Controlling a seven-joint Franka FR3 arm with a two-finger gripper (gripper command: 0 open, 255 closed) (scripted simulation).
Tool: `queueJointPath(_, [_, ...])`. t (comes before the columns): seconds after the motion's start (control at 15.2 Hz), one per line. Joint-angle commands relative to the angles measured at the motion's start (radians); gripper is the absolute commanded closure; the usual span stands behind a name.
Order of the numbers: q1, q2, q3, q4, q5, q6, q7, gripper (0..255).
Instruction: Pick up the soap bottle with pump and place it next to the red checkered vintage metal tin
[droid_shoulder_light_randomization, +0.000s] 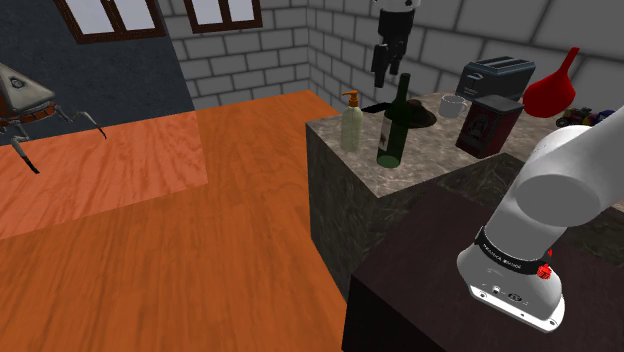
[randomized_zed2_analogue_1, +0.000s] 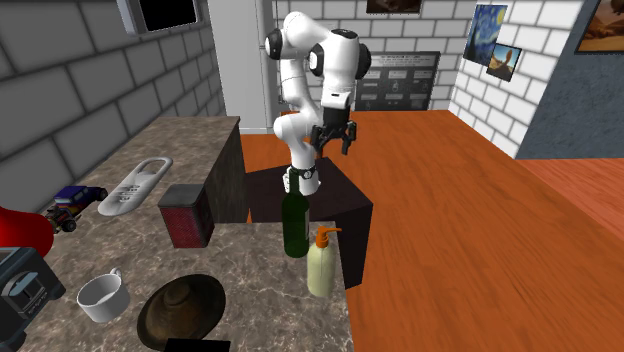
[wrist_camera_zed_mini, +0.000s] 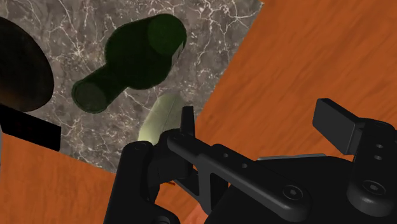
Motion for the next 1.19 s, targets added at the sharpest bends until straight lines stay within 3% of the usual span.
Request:
queueJointPath(0.0, [-0.006,0.06,-0.03,0.017,-0.002,0.05,-0.038,0])
queueJointPath(0.46, [-0.017,0.303,-0.116,0.143,0.035,0.179,-0.171,0])
queueJointPath(0.99, [-0.048,0.609,-0.173,0.373,0.146,0.253,-0.338,0])
queueJointPath(1.12, [-0.05,0.617,-0.172,0.368,0.149,0.266,-0.341,0])
